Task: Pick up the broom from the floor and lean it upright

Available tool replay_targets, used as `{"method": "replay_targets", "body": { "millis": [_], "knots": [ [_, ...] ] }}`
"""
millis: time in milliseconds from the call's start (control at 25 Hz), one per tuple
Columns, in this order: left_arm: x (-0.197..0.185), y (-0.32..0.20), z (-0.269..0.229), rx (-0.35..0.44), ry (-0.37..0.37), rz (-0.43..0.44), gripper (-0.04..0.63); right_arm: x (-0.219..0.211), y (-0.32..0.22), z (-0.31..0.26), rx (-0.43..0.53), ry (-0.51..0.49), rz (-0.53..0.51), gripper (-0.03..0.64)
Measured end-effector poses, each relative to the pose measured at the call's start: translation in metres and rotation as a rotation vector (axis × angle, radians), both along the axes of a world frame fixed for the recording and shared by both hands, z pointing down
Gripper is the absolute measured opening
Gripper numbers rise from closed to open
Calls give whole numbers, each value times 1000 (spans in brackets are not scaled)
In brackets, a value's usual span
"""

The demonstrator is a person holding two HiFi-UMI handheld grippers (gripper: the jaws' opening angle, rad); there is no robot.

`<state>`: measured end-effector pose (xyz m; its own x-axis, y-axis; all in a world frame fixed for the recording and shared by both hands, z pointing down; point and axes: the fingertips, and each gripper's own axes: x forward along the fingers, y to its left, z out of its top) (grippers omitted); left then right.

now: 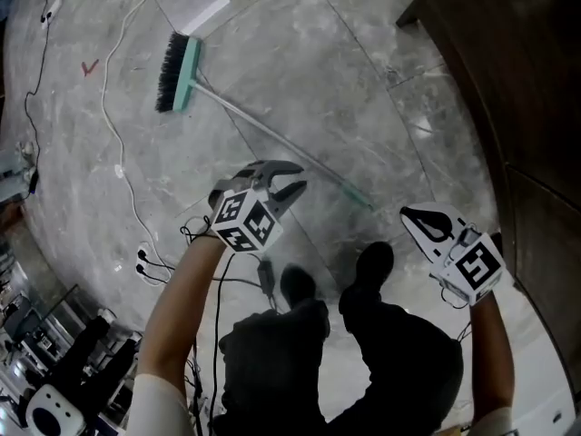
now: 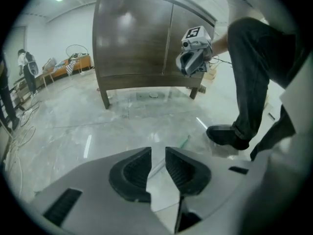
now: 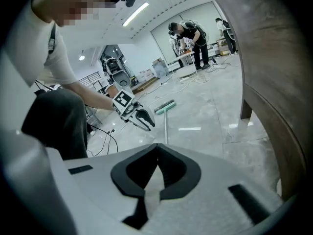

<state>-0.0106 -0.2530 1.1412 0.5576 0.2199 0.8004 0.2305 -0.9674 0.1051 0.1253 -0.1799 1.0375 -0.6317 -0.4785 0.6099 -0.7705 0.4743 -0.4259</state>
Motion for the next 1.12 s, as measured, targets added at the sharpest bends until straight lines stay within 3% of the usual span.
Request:
{"method": "replay_targets", "body": {
  "millis": [280, 360, 760, 880, 1120],
  "knots": [
    [-5, -5, 68, 34, -43, 160, 80, -14, 1, 48, -5, -3, -69, 2],
    [-7, -5, 91, 33, -72, 205, 117, -15, 6, 62, -17, 8, -87, 2],
    [-19, 4, 170, 129, -187, 517, 160, -21, 19, 86, -26, -88, -7, 2],
    [-17, 4, 181, 147, -194, 559, 139, -17, 24, 89, -26, -73, 2, 2],
    [-15, 2, 181, 93, -215, 584, 106, -10, 31, 82, -33, -70, 18, 2]
  ]
}}
